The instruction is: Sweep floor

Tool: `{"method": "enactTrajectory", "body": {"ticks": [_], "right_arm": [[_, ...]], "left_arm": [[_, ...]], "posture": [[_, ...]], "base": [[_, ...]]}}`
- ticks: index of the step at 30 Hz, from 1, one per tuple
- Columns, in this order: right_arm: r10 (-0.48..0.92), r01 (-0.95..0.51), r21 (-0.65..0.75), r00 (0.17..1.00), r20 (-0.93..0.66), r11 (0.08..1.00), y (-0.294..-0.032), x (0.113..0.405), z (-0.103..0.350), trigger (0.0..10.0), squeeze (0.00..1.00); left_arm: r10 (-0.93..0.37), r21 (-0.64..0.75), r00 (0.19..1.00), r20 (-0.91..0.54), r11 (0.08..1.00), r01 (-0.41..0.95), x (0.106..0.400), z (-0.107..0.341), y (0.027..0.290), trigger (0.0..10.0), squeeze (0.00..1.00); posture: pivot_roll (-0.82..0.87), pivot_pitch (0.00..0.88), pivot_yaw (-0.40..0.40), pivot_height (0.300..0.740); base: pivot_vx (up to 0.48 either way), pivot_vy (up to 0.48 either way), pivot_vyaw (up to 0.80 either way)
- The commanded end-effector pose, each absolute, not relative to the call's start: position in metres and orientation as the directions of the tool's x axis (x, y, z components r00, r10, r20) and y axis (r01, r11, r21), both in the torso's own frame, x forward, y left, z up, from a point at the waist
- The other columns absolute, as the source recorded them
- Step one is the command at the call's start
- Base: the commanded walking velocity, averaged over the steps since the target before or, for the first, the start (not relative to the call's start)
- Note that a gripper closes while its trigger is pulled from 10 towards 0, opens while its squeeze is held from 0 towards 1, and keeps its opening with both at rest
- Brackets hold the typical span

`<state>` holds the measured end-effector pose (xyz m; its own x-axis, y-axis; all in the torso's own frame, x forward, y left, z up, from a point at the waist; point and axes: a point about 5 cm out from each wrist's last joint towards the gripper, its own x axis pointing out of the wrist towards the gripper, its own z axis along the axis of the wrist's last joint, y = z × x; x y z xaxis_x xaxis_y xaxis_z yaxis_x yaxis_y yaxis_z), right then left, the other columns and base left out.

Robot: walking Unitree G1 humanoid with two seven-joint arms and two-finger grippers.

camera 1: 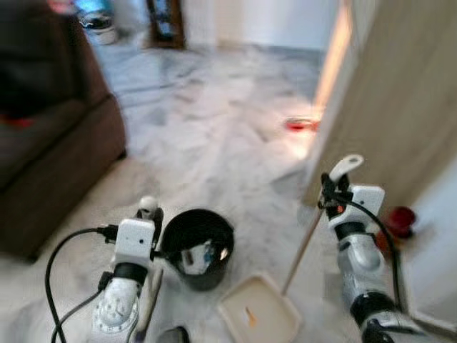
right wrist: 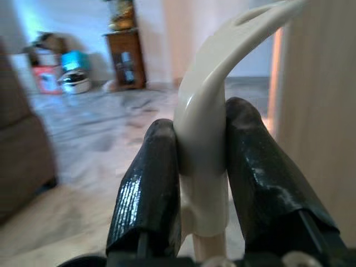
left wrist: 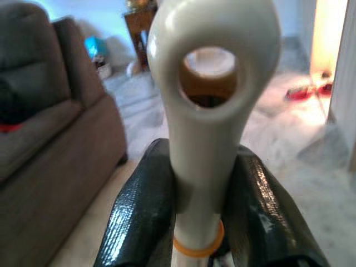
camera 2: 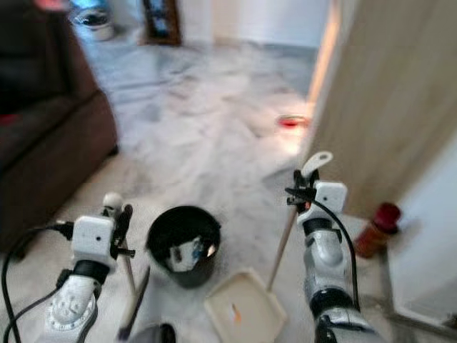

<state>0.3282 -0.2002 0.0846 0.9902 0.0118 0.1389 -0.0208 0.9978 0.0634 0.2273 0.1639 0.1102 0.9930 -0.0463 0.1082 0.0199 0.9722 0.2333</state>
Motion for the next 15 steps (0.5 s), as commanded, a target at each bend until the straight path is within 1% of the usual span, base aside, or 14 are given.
{"method": "enactTrajectory", "body": {"ticks": [1,15], "right_arm": [[0.001,-0.014,0.071,0.984,0.179,0.997,-0.202,0.332,0.0942,10.0,0.0],[-0.001,-0.013,0.075,0.984,0.179,0.997,-0.2023,0.3323,0.0945,10.0,0.0]], "left_arm": [[-0.051,0.254,0.985,0.163,0.967,0.008,0.2309,0.1222,0.1652,10.0,0.0],[-0.051,0.252,0.985,0.166,0.968,0.008,0.2308,0.1222,0.165,10.0,0.0]], "posture": [[0.14,0.092,-0.003,0.74],[0.14,0.09,-0.004,0.74]], "base": [[-0.27,0.0,0.0],[-0.262,0.0,0.0]]}}
